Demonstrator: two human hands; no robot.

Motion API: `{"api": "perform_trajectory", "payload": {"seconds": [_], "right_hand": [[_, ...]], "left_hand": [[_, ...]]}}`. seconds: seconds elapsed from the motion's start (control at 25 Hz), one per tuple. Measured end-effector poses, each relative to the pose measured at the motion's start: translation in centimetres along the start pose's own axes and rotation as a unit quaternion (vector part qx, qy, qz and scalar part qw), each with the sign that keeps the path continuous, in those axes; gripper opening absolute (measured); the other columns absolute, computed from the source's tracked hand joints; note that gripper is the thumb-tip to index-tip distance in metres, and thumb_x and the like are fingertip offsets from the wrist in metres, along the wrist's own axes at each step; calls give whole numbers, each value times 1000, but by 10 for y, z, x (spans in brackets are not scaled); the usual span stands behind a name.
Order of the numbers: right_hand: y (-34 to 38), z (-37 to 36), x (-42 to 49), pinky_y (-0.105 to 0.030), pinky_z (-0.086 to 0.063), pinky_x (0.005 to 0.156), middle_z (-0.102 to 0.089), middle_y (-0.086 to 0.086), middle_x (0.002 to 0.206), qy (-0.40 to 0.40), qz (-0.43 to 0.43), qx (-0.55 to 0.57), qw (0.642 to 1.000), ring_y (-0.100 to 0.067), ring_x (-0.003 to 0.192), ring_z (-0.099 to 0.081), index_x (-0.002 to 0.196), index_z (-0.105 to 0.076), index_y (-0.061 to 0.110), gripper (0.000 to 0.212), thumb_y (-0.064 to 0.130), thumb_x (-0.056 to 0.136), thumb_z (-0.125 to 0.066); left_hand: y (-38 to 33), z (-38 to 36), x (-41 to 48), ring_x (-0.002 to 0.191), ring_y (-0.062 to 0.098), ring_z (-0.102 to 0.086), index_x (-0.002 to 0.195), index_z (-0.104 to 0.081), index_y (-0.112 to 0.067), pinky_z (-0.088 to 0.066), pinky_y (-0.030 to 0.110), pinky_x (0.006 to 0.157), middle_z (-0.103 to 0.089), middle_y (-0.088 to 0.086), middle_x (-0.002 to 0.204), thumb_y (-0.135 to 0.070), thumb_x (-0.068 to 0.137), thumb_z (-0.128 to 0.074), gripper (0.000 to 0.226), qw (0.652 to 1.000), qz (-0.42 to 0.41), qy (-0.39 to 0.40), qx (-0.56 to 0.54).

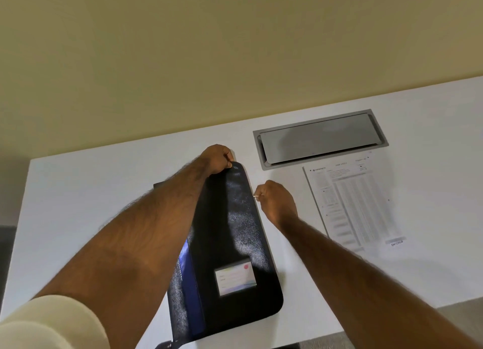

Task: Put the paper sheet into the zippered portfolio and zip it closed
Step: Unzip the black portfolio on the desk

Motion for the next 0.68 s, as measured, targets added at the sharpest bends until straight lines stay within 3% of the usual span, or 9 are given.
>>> {"api": "perform_trajectory", "payload": {"seconds": [0.12, 0.24, 0.32, 0.4, 0.48, 0.56, 0.68], "right_hand": [[-2, -5, -21, -22, -42, 66, -69, -2, 92, -14, 10, -16, 1000, -19, 80, -65, 97, -75, 16, 12, 12, 90, -66], [-2, -5, -28, -27, -40, 64, -64, -5, 90, -16, -6, -19, 1000, -24, 82, -59, 93, -73, 15, 20, 8, 92, -54], [2, -3, -29, -30, -40, 63, -61, -7, 87, -24, -14, -25, 999, -28, 82, -58, 89, -71, 12, 24, 10, 94, -47], [4, -1, -33, -31, -45, 64, -63, -8, 89, -28, -23, -41, 999, -28, 83, -61, 93, -71, 12, 27, 15, 98, -44], [4, -1, -39, -31, -49, 69, -65, -7, 94, -25, -25, -59, 998, -26, 86, -62, 100, -73, 15, 23, 16, 97, -50], [1, -2, -48, -30, -47, 69, -65, -7, 94, -29, -33, -77, 996, -26, 86, -62, 99, -73, 16, 19, 15, 94, -54], [-5, -3, -56, -32, -49, 68, -64, -6, 92, -44, -55, -87, 994, -26, 86, -61, 96, -72, 16, 21, 12, 93, -52]], "left_hand": [[-7, -2, -12, 108, 28, -60, 109, -66, -12, -45, 33, 95, -66, 13, 121, 0, 91, -57, 23, 996, -2, -49, 78], [-32, -40, -49, 129, 30, -49, 133, -57, -21, -24, 49, 119, -55, 8, 140, 2, 86, -50, 53, 953, -154, -86, 244], [-38, -76, -81, 146, 30, -31, 139, -56, -22, -11, 55, 122, -43, 6, 154, -4, 91, -50, 51, 926, -232, -52, 292], [-25, -95, -95, 153, 34, -9, 145, -49, -23, -5, 64, 121, -22, 9, 164, -5, 97, -46, 52, 931, -197, -23, 307], [-7, -96, -99, 153, 37, 10, 154, -33, -30, -4, 69, 118, 2, 7, 168, 3, 95, -46, 69, 951, -132, 13, 278], [0, -94, -101, 152, 38, 18, 157, -22, -35, -6, 70, 117, 16, 4, 167, 9, 92, -46, 82, 955, -119, 54, 265], [-5, -91, -96, 151, 38, 19, 157, -22, -31, -10, 73, 116, 20, 4, 166, 10, 92, -43, 80, 956, -128, 76, 253]]}}
Point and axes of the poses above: each hand's wrist, its own x-axis towards the middle knuckle, its own z-axis out of the back of the hand, y = z × x, the point moved 5 cm from there along x, towards the middle knuckle
